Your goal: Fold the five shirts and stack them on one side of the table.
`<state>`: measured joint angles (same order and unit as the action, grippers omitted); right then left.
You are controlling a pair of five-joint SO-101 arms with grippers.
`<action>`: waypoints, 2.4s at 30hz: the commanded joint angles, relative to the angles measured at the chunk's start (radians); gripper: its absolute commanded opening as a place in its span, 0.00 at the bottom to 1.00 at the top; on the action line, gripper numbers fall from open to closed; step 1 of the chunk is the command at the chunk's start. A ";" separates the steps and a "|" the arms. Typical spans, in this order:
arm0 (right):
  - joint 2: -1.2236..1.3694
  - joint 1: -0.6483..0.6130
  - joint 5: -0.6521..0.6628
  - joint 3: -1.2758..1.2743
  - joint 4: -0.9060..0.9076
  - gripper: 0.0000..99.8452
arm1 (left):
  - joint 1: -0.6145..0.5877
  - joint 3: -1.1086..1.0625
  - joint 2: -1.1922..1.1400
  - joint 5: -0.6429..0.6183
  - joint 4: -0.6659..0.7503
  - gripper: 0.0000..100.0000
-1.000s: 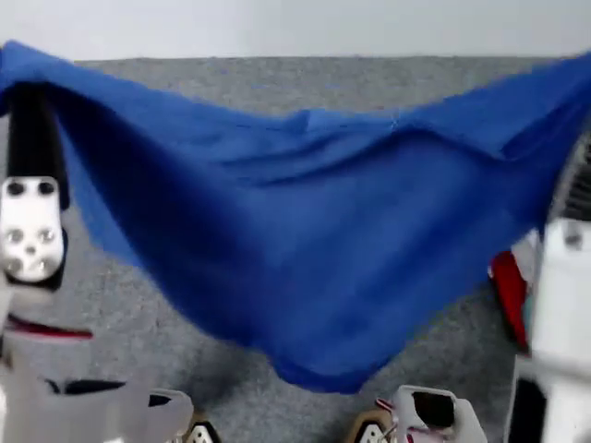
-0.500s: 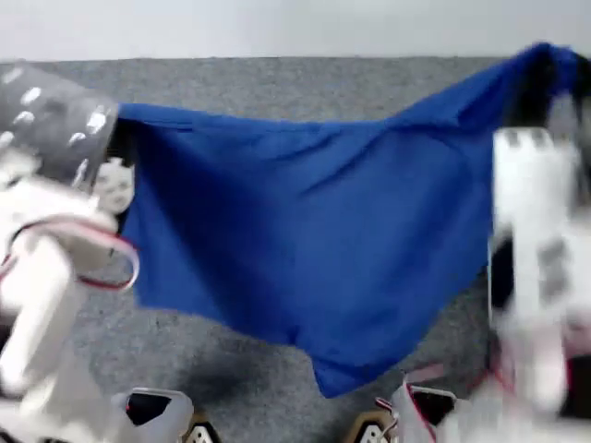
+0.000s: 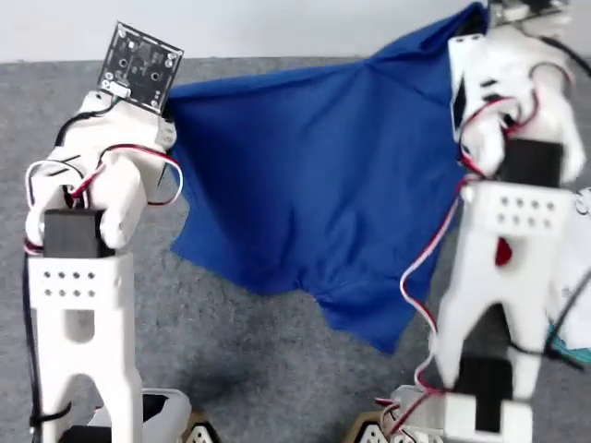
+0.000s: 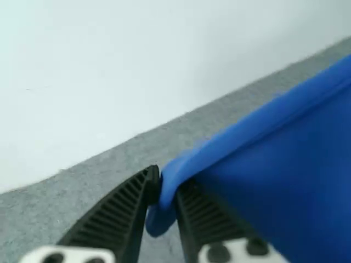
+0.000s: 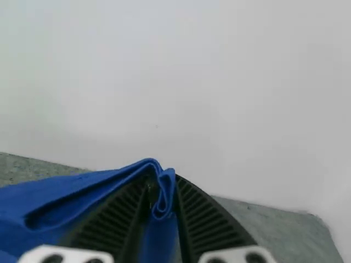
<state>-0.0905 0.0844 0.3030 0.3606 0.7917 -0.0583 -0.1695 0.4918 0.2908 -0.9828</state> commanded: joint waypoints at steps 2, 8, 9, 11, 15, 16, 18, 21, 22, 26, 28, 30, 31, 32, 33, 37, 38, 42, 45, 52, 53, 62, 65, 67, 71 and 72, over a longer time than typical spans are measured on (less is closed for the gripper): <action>0.114 0.005 0.009 0.006 -0.148 0.01 | -0.028 -0.025 -0.051 0.008 0.172 0.02; 0.208 0.015 0.009 0.009 -0.160 0.01 | -0.021 -0.019 -0.339 0.006 0.405 0.02; 0.214 0.019 0.011 0.009 -0.162 0.01 | -0.023 -0.019 -0.391 0.006 0.443 0.02; 0.222 0.027 0.011 0.011 -0.163 0.01 | -0.023 -0.018 -0.489 0.008 0.525 0.02; 0.223 0.033 0.011 0.011 -0.163 0.01 | -0.025 -0.016 -0.647 0.008 0.701 0.02; 0.222 0.035 0.011 0.011 -0.162 0.01 | -0.025 -0.010 -0.675 0.008 0.727 0.02; 0.217 0.038 0.011 0.011 -0.162 0.01 | -0.025 0.012 -0.712 0.008 0.727 0.02; 0.219 0.041 0.011 0.011 -0.160 0.01 | -0.023 0.041 -0.740 0.008 0.715 0.02; 0.222 0.041 0.011 0.011 -0.159 0.01 | -0.021 0.050 -0.747 0.008 0.715 0.02; 0.222 0.041 0.011 0.006 -0.153 0.01 | -0.021 0.071 -0.778 0.008 0.713 0.02; 0.217 0.042 0.011 0.006 -0.151 0.01 | -0.037 0.073 -0.753 0.008 0.677 0.02; 0.213 0.058 0.009 0.014 -0.120 0.01 | -0.055 0.073 -0.690 0.008 0.615 0.02; 0.208 0.065 0.006 0.025 -0.093 0.01 | -0.064 0.073 -0.652 0.008 0.580 0.02; 0.199 0.067 0.005 0.041 -0.051 0.01 | -0.071 0.073 -0.605 0.008 0.532 0.02; 0.185 0.068 0.005 0.057 -0.001 0.01 | -0.074 0.073 -0.552 0.008 0.480 0.02; 0.076 0.065 0.003 0.115 0.185 0.01 | -0.064 0.073 -0.347 0.008 0.288 0.02; 0.041 0.064 0.003 0.123 0.222 0.01 | -0.064 0.073 -0.299 0.008 0.259 0.02; -0.110 0.065 0.003 0.123 0.338 0.01 | -0.066 0.068 -0.138 0.008 0.158 0.02; -0.229 0.065 0.006 0.123 0.409 0.01 | -0.038 0.068 -0.035 0.008 0.068 0.02; -0.501 0.064 0.003 0.123 0.476 0.01 | -0.017 0.081 0.207 0.008 -0.127 0.02; -0.535 0.064 0.003 0.123 0.476 0.01 | -0.018 0.093 0.235 0.008 -0.153 0.02; -0.805 0.062 0.000 0.121 0.521 0.01 | -0.011 0.294 0.480 0.003 -0.422 0.02; -0.858 0.062 0.000 0.123 0.524 0.01 | -0.018 0.357 0.551 0.002 -0.477 0.02; -0.889 0.064 0.000 0.126 0.518 0.01 | -0.020 0.404 0.591 0.002 -0.512 0.02; -0.924 0.065 0.000 0.133 0.513 0.01 | -0.021 0.447 0.646 0.002 -0.545 0.02; -0.926 0.067 0.000 0.146 0.515 0.01 | -0.028 0.449 0.655 0.002 -0.546 0.02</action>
<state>-1.0142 0.1381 0.3046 0.4803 1.3134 -0.0783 0.2509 1.1301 0.2908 -1.5198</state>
